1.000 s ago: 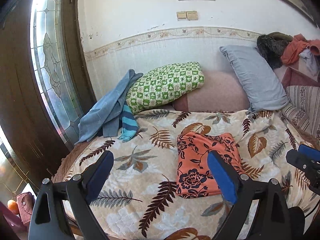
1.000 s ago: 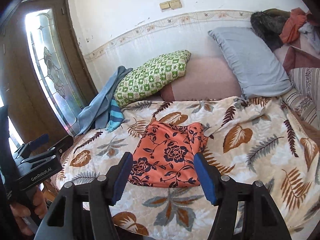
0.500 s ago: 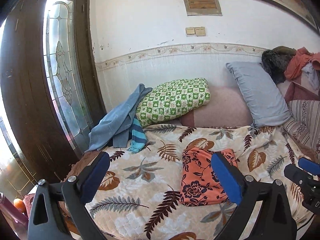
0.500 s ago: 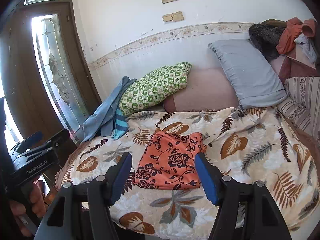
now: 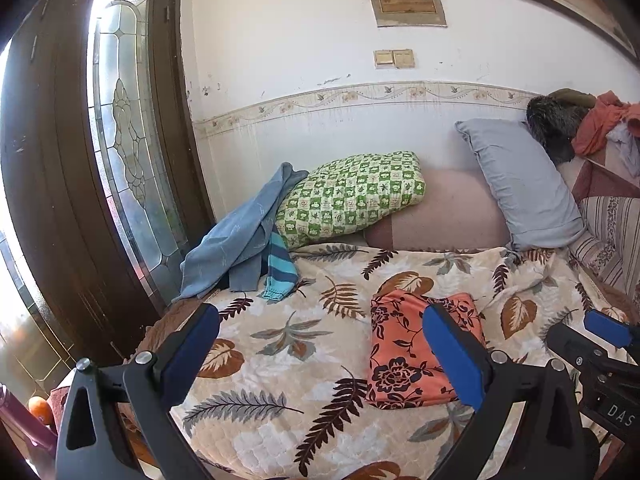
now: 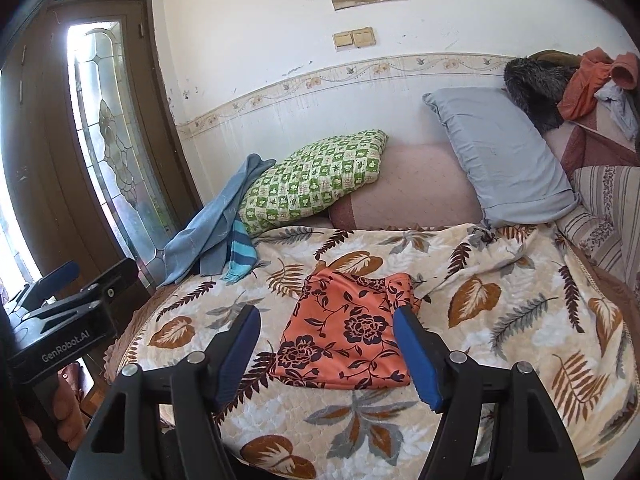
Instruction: Fold small clothes
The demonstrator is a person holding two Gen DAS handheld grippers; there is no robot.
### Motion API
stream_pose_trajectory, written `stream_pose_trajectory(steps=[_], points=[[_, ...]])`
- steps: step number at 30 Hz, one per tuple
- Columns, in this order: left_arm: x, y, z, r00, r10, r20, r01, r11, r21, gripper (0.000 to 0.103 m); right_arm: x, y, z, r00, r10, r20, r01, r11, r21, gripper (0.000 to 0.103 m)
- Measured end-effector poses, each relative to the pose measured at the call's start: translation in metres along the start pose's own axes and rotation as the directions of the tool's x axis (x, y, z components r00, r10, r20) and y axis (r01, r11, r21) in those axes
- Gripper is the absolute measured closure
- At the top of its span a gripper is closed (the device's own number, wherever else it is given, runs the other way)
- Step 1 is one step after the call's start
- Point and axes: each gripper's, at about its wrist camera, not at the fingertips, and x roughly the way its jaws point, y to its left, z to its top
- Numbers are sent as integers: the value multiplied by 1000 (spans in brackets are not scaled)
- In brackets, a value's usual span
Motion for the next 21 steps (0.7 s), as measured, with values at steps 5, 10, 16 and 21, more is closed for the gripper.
stream_pose_trajectory(steps=[5,10,16,21], points=[[9,6,-4,1000,5,-23,-5,1000,-8,2,17,2,-5,999,10,-43,-9,1000,16,31],[12,12,-9,1000,3,-26,-4,1000,-21,2,25,9,-5,998,16,-56,-15,1000,12,31],[16,17,-14,999,-5,-42,4,1000,-23,2,34,17,-11,997,22,-80,-22,1000,4,31],[14,21,-16,999,-10,-41,9,1000,-28,2,36,23,-11,996,27,-85,-28,1000,-9,31]])
